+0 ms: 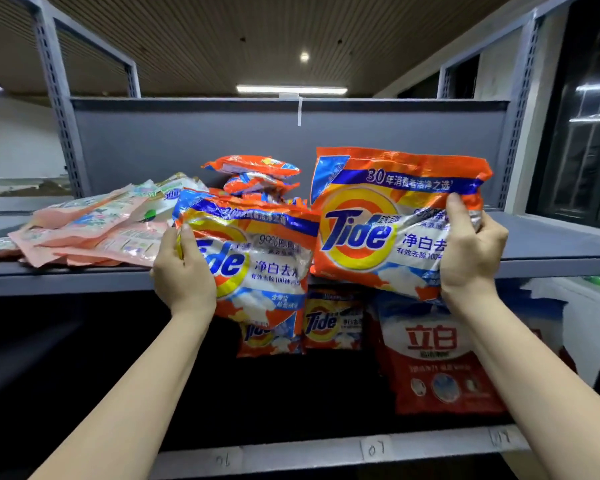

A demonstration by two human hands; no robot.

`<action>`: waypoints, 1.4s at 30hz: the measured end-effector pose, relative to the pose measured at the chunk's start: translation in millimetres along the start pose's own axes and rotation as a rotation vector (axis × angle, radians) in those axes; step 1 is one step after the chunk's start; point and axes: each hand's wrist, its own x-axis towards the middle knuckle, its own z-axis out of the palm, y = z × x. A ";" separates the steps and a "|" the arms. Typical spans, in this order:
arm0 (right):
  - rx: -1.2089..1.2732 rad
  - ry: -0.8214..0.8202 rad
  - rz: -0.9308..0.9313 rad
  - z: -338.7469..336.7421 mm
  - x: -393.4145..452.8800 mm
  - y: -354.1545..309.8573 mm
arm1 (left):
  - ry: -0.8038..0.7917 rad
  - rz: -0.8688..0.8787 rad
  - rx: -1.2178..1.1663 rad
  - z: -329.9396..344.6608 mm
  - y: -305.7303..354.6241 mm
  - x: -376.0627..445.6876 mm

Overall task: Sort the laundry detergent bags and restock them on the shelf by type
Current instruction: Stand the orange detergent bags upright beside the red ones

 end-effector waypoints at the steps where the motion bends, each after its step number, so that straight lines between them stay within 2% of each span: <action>1: 0.021 -0.035 0.012 -5.9 -3.2 2.5 | -0.007 0.010 0.025 -5.6 -8.8 -8.7; 7: -0.117 -0.230 0.082 -31.1 -43.7 48.2 | -0.028 -0.057 0.176 -31.6 -62.5 -65.1; 12: -0.334 -0.338 0.111 -42.4 -75.6 90.3 | -0.080 -0.123 0.212 -33.7 -91.4 -90.9; 15: -0.445 -0.391 0.202 -45.9 -87.0 121.3 | -0.108 -0.288 0.189 -23.7 -119.6 -100.8; 18: -0.507 -0.345 0.363 -46.8 -91.4 156.0 | -0.074 -0.510 0.141 -8.3 -150.6 -108.7; 21: -0.424 -0.235 0.528 -42.7 -90.1 184.9 | -0.014 -0.747 -0.095 11.6 -174.8 -104.1; 22: -0.391 -0.223 0.533 -39.6 -89.4 192.9 | -0.033 -0.774 -0.171 17.5 -181.3 -101.5; 25: -0.359 -0.231 0.491 -27.2 -86.5 222.0 | -0.042 -0.674 -0.216 37.4 -199.1 -92.5; 28: -0.309 -0.236 0.497 -14.9 -85.7 261.1 | -0.111 -0.699 -0.363 62.0 -233.6 -89.3; 31: -0.346 -0.219 0.500 0.4 -84.3 291.8 | -0.234 -0.832 -0.467 88.4 -294.1 -80.6; 33: -0.400 -0.186 0.422 13.1 -85.6 310.8 | -0.262 -0.852 -0.420 98.4 -307.8 -72.0; 36: -0.620 -0.171 0.254 28.3 -88.6 340.5 | -0.351 -0.868 -0.379 110.3 -303.5 -75.0; 39: -0.797 -0.200 0.261 31.8 -88.2 370.8 | -0.255 -0.704 -0.190 127.9 -310.2 -86.4; 42: -0.821 -0.283 0.359 23.6 -83.8 393.9 | -0.258 -0.690 0.009 138.2 -317.6 -88.1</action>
